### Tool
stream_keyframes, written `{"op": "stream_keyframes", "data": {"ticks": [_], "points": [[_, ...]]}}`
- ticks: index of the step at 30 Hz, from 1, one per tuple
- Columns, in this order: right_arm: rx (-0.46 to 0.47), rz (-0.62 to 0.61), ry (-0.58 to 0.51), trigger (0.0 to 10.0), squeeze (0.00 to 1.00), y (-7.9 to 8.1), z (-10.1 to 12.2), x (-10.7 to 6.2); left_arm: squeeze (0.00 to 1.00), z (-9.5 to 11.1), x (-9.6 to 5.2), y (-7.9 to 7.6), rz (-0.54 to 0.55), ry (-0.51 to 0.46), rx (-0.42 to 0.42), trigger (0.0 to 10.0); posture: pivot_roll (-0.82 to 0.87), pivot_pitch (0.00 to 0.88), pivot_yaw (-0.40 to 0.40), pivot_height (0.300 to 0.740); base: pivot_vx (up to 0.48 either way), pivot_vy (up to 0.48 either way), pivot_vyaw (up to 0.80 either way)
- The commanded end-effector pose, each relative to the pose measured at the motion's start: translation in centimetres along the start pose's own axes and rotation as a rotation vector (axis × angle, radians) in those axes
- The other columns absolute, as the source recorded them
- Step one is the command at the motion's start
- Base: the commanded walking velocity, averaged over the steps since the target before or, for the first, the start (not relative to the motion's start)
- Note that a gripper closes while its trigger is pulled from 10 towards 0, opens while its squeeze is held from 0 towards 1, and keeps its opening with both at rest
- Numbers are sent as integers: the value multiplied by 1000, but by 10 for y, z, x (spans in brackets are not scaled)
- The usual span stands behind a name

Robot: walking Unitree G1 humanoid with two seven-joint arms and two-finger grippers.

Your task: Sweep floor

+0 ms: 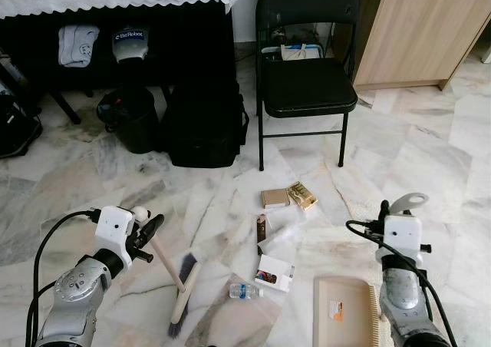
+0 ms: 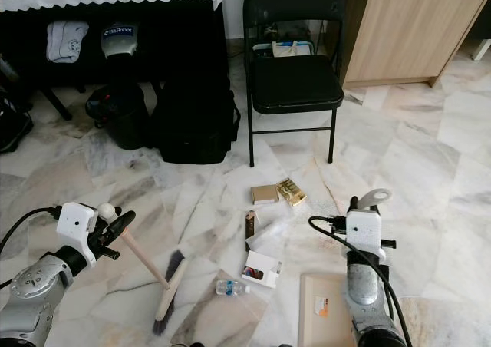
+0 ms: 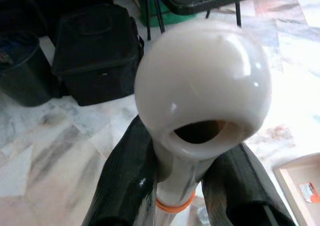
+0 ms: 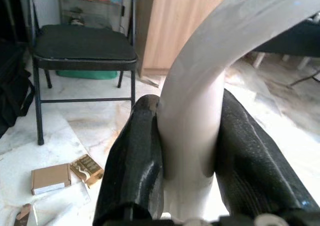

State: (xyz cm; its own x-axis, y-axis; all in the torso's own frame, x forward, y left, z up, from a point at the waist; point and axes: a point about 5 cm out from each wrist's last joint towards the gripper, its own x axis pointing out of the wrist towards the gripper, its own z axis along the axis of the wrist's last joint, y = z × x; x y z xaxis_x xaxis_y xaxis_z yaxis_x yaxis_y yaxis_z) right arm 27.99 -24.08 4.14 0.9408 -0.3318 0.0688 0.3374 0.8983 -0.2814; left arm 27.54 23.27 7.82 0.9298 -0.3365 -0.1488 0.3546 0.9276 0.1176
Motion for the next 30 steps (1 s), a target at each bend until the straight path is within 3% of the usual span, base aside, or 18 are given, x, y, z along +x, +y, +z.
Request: {"op": "stream_keyframes", "data": {"ticks": [1, 8, 14, 16, 25, 30], "points": [[1, 41, 150, 10000, 0, 8, -26, -20, 0, -20, -8, -8, -71, 110, -48, 10000, 74, 192, 67, 740, 0, 0, 0], [6, 41, 143, 10000, 0, 6, -25, -18, 0, -31, -19, -24, -262, 217, -196, 10000, 75, 196, 68, 740, 0, 0, 0], [8, 39, 139, 10000, 0, 4, -24, -17, 0, -29, -21, -27, -309, 224, -263, 10000, 74, 196, 68, 740, 0, 0, 0], [8, 39, 138, 10000, 0, 4, -24, -17, 0, -26, -21, -27, -317, 209, -281, 10000, 75, 196, 67, 740, 0, 0, 0], [9, 40, 135, 10000, 0, 3, -23, -15, 0, 3, -18, -39, -407, 82, -501, 10000, 82, 199, 64, 740, 0, 0, 0], [8, 40, 136, 10000, 0, 3, -23, -14, 0, 9, -18, -41, -429, 52, -539, 10000, 86, 199, 63, 740, 0, 0, 0]]}}
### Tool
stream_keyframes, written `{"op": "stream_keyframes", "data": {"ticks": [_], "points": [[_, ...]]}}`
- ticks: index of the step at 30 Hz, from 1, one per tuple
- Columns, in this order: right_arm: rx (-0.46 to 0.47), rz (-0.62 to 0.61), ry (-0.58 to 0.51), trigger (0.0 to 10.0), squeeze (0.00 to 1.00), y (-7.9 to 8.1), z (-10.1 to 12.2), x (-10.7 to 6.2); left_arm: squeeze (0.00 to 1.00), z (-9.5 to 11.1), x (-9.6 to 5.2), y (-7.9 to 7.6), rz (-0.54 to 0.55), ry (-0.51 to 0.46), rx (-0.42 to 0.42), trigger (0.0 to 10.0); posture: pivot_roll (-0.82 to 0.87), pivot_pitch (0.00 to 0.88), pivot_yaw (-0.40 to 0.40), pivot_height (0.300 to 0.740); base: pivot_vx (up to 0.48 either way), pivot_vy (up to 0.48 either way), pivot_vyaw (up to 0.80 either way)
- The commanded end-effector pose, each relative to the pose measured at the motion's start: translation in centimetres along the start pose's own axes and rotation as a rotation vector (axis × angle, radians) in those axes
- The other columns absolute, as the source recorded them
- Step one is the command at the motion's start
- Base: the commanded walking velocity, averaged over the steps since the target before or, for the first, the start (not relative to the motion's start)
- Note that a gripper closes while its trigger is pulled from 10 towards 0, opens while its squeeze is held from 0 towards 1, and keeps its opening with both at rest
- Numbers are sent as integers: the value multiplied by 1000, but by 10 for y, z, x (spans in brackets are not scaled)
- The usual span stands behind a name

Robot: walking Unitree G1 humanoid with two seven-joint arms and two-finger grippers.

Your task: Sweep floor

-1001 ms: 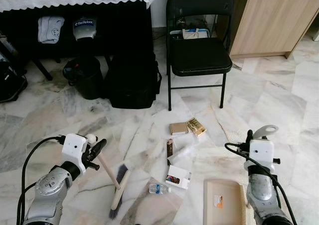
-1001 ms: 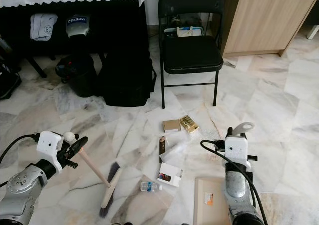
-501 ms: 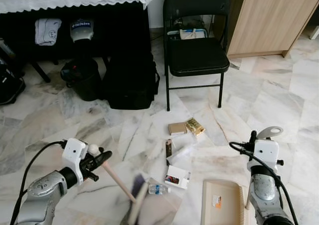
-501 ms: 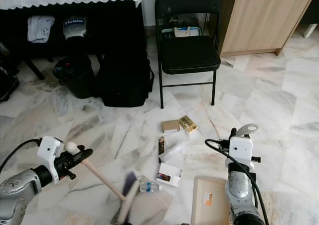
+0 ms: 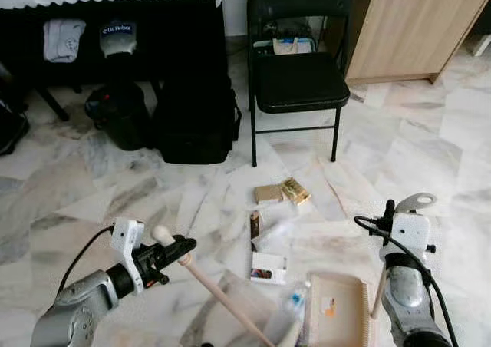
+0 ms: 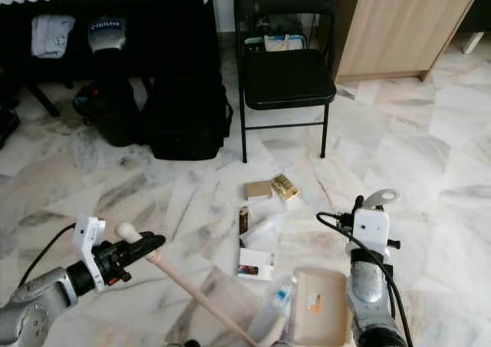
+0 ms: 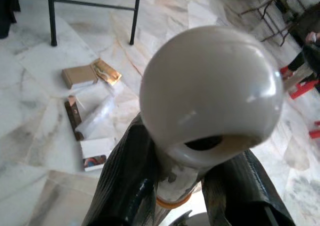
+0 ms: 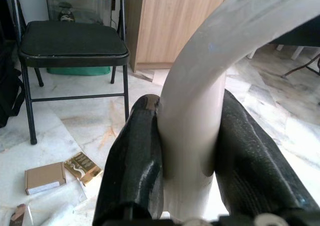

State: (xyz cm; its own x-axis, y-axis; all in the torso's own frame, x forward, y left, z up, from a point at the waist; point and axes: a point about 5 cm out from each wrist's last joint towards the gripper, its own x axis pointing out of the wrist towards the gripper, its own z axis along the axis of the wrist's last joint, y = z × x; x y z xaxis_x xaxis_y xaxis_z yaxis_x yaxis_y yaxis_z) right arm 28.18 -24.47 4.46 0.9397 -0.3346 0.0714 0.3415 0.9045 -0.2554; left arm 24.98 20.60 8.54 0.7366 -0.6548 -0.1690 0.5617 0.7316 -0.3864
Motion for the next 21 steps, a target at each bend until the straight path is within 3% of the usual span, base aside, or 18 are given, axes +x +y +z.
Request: {"op": "stream_keyframes", "data": {"ticks": [1, 3, 5, 6, 12, 17, 21], "points": [[-18, 42, 139, 10000, 0, 6, -25, -18, 0, -1, 1, -8, -70, -31, -79, 10000, 85, 197, 63, 740, 0, 0, 0], [-16, 42, 140, 10000, 0, 6, -24, -17, 0, 3, 1, -6, -42, -31, -42, 10000, 82, 196, 62, 740, 0, 0, 0], [-17, 44, 141, 10000, 0, 6, -24, -17, 0, 11, -1, 5, 54, -24, 63, 10000, 81, 195, 62, 740, 0, 0, 0], [-17, 44, 141, 10000, 0, 6, -24, -17, 0, 11, -1, 5, 54, -24, 63, 10000, 81, 195, 62, 740, 0, 0, 0], [-17, 44, 140, 10000, 0, 6, -25, -17, 0, 33, -12, 21, 106, 71, 272, 10000, 79, 194, 63, 740, 0, 0, 0], [-16, 48, 142, 10000, 0, 7, -26, -19, 0, 38, -9, 26, 147, 79, 342, 10000, 79, 196, 63, 740, 0, 0, 0], [-13, 50, 143, 10000, 0, 8, -26, -20, 0, 28, -1, 18, 100, 75, 290, 10000, 71, 201, 62, 740, 0, 0, 0]]}}
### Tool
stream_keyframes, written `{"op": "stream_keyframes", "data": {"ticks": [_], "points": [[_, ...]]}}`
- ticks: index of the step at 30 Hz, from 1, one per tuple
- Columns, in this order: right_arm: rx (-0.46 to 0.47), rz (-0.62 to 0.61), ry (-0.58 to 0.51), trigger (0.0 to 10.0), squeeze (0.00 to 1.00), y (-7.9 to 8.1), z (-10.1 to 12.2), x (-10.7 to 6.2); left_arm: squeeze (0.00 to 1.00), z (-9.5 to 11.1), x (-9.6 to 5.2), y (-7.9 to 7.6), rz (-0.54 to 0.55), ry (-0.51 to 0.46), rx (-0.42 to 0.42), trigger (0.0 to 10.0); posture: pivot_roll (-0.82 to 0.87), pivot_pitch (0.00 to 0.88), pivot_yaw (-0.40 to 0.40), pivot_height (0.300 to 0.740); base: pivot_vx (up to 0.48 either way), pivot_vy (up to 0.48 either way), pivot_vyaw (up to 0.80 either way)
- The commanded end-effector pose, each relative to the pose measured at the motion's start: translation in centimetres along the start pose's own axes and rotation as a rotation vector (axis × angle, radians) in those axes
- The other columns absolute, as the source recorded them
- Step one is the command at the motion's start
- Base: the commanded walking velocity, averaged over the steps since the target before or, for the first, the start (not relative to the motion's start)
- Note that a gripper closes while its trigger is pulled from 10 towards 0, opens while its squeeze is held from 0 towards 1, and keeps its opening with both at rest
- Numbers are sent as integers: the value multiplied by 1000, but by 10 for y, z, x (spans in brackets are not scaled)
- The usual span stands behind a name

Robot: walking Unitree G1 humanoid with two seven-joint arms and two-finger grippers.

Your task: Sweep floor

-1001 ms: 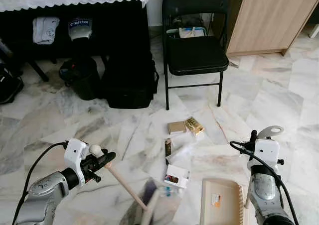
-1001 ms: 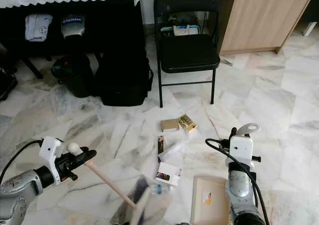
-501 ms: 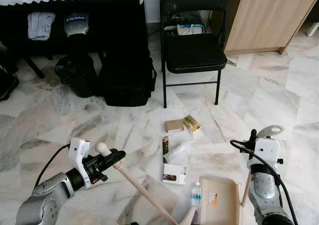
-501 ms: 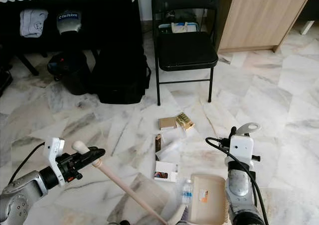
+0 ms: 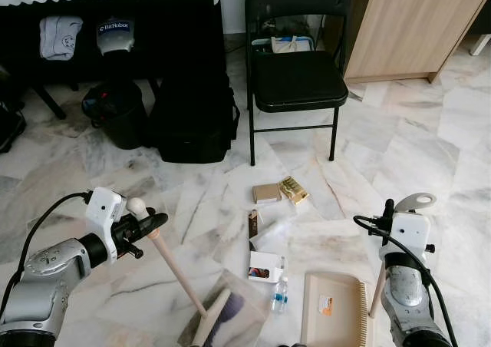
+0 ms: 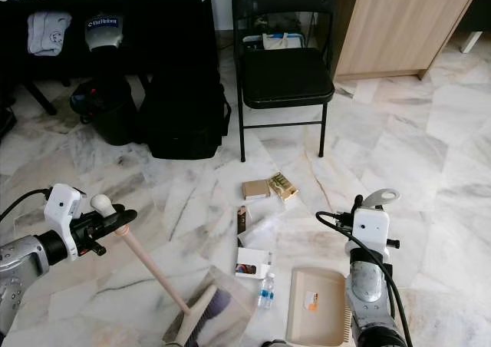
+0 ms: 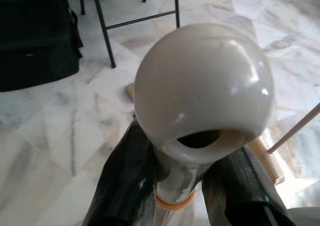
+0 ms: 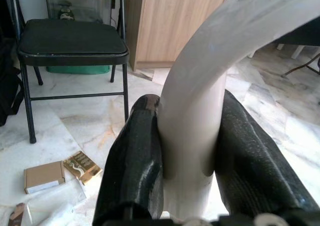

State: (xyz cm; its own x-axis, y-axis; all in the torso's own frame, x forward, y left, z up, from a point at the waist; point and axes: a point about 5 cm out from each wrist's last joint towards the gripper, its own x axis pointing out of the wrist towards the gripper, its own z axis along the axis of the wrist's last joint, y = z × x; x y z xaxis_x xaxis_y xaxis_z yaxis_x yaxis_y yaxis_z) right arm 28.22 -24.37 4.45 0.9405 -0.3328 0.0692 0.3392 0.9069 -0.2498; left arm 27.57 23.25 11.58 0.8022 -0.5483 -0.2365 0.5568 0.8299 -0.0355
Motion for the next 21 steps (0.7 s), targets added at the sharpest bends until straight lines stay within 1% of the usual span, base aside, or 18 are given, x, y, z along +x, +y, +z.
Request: {"op": "stream_keyframes", "data": {"ticks": [1, 5, 8, 9, 10, 12, 13, 14, 15, 16, 17, 18, 19, 21], "points": [[-19, 46, 142, 10000, 0, 7, -26, -20, 0, -13, 3, -11, -57, 36, -55, 10000, 71, 201, 62, 740, 0, 0, 0], [-21, 49, 143, 10000, 0, 7, -26, -20, 0, -22, 5, -22, -129, 65, -83, 10000, 73, 199, 64, 740, 0, 0, 0], [-21, 43, 141, 10000, 0, 5, -26, -19, 0, -24, 6, -25, -142, 59, -110, 10000, 73, 199, 64, 740, 0, 0, 0], [-21, 42, 140, 10000, 0, 6, -25, -19, 0, -25, 7, -29, -162, 49, -143, 10000, 75, 197, 68, 740, 0, 0, 0], [-21, 41, 139, 10000, 0, 6, -25, -19, 0, -25, 7, -31, -170, 45, -154, 10000, 75, 197, 68, 740, 0, 0, 0], [-19, 39, 140, 10000, 0, 6, -25, -19, 0, -25, 12, -37, -160, 18, -171, 10000, 82, 192, 70, 740, 0, 0, 0], [-19, 39, 140, 10000, 0, 6, -25, -19, 0, -25, 12, -37, -160, 18, -171, 10000, 82, 192, 70, 740, 0, 0, 0], [-18, 40, 141, 10000, 0, 6, -25, -19, 0, -24, 18, -39, -101, -19, -189, 10000, 82, 192, 70, 740, 0, 0, 0], [-17, 40, 142, 10000, 0, 7, -25, -18, 0, -26, 23, -39, -52, -16, -189, 10000, 77, 185, 70, 740, 0, 0, 0], [-17, 40, 142, 10000, 0, 7, -25, -18, 0, -27, 23, -39, -44, -12, -187, 10000, 77, 185, 70, 740, 0, 0, 0], [-16, 40, 142, 10000, 0, 8, -25, -18, 0, -28, 23, -40, -54, 4, -137, 10000, 74, 183, 69, 740, 0, 0, 0], [-15, 40, 141, 10000, 0, 8, -25, -18, 0, -28, 23, -40, -57, 11, -119, 10000, 70, 179, 69, 740, 0, 0, 0], [-15, 40, 141, 10000, 0, 8, -25, -18, 0, -28, 23, -40, -57, 11, -119, 10000, 70, 179, 69, 740, 0, 0, 0], [-15, 40, 138, 10000, 0, 8, -24, -17, 0, -23, 22, -38, -51, 16, -58, 10000, 68, 176, 70, 740, 0, 0, 0]]}}
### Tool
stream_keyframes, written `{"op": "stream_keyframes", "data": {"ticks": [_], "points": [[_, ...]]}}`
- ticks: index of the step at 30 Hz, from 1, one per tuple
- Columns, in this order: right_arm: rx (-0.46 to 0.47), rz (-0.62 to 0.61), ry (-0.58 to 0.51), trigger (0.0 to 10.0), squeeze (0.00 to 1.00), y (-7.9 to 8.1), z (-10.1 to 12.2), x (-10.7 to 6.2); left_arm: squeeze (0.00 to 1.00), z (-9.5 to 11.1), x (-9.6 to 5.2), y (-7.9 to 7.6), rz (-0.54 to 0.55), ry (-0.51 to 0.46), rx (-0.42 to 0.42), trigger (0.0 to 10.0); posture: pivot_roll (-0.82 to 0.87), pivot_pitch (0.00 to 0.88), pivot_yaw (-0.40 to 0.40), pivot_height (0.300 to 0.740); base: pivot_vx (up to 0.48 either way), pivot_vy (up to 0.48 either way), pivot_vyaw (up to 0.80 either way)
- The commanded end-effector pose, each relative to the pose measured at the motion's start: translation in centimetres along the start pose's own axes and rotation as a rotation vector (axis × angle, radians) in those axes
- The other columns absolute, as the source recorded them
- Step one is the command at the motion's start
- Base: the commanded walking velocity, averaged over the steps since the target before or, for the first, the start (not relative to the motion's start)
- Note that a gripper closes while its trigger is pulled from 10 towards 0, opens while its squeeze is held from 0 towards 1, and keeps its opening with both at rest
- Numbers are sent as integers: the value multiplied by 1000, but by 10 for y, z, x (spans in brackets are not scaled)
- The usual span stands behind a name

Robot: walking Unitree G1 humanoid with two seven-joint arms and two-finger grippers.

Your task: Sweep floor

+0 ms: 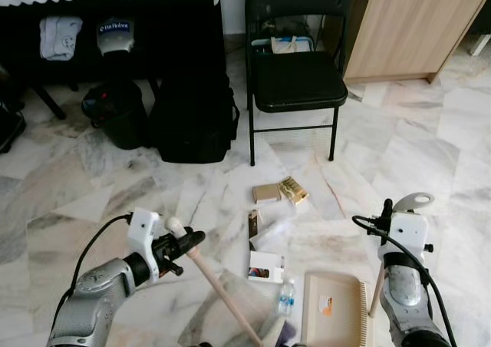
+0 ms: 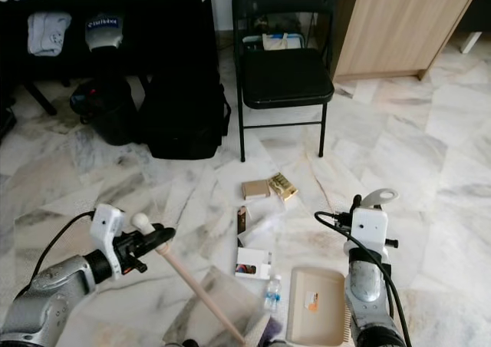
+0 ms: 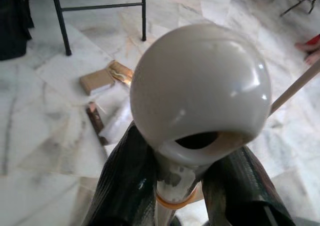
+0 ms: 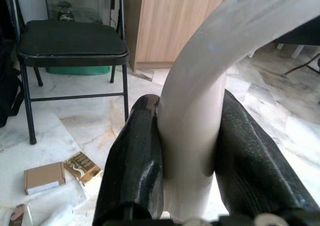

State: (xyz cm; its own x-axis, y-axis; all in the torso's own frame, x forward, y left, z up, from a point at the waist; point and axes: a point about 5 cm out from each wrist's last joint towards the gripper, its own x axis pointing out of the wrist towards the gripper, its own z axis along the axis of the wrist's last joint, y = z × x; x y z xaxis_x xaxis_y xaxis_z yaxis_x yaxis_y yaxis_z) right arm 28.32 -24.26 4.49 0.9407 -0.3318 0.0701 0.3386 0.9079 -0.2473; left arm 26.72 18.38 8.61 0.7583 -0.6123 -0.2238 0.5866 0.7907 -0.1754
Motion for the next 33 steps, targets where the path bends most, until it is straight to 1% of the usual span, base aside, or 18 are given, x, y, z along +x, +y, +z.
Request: {"op": "stream_keyframes", "data": {"ticks": [1, 3, 6, 10, 12, 13, 14, 15, 16, 18, 20, 21, 22, 23, 26, 30, 32, 33], "points": [[-19, 37, 138, 10000, 0, 5, -25, -18, 0, 14, -6, 11, 45, 6, 119, 10000, 68, 172, 70, 740, 0, 0, 0], [-20, 35, 139, 10000, 0, 4, -25, -18, 0, 21, -6, 14, 55, -8, 141, 10000, 68, 172, 70, 740, 0, 0, 0], [-23, 32, 141, 10000, 0, 3, -26, -18, 0, 32, -8, 20, 65, -11, 198, 10000, 65, 165, 70, 740, 0, 0, 0], [-22, 32, 139, 10000, 0, 3, -25, -18, 0, 34, -8, 24, 56, 14, 250, 10000, 62, 164, 70, 740, 0, 0, 0], [-22, 32, 139, 10000, 0, 3, -25, -18, 0, 35, -7, 24, 61, 1, 245, 10000, 64, 163, 68, 740, 0, 0, 0], [-22, 32, 139, 10000, 0, 3, -25, -18, 0, 36, -6, 24, 61, -10, 232, 10000, 65, 164, 68, 740, 0, 0, 0], [-21, 33, 139, 10000, 0, 3, -25, -17, 0, 35, -4, 21, 61, -40, 178, 10000, 66, 163, 66, 740, 0, 0, 0], [-21, 33, 139, 10000, 0, 3, -25, -17, 0, 33, -4, 20, 64, -53, 148, 10000, 66, 163, 66, 740, 0, 0, 0], [-21, 34, 137, 10000, 0, 4, -25, -17, 0, 28, -2, 18, 73, -74, 86, 10000, 67, 161, 66, 740, 0, 0, 0], [-20, 35, 136, 10000, 0, 4, -24, -16, 0, 18, -1, 17, 84, -76, 34, 10000, 62, 159, 65, 740, 0, 0, 0], [-20, 34, 136, 10000, 0, 4, -23, -15, 0, 8, -1, 16, 89, -65, 8, 10000, 64, 157, 64, 740, 0, 0, 0], [-20, 34, 136, 10000, 0, 4, -23, -15, 0, 8, -1, 16, 89, -65, 8, 10000, 64, 157, 64, 740, 0, 0, 0], [-18, 33, 132, 10000, 0, 5, -22, -14, 0, -6, -2, 17, 123, -51, -31, 10000, 60, 164, 63, 740, 0, 0, 0], [-17, 32, 128, 10000, 0, 5, -21, -13, 0, -14, -4, 19, 155, -49, -63, 10000, 60, 172, 62, 740, 0, 0, 0], [-18, 31, 124, 10000, 0, 3, -21, -13, 0, -27, -8, 22, 225, -59, -123, 10000, 63, 172, 60, 740, 0, 0, 0], [-22, 28, 129, 10000, 0, 1, -23, -14, 0, -34, -10, 22, 257, -60, -158, 10000, 62, 172, 60, 740, 0, 0, 0], [-24, 24, 136, 10000, 0, 1, -24, -15, 0, -35, -8, 22, 270, -110, -233, 10000, 61, 172, 58, 740, 0, 0, 0], [-24, 24, 136, 10000, 0, 1, -24, -15, 0, -35, -8, 22, 270, -110, -233, 10000, 61, 172, 58, 740, 0, 0, 0]]}}
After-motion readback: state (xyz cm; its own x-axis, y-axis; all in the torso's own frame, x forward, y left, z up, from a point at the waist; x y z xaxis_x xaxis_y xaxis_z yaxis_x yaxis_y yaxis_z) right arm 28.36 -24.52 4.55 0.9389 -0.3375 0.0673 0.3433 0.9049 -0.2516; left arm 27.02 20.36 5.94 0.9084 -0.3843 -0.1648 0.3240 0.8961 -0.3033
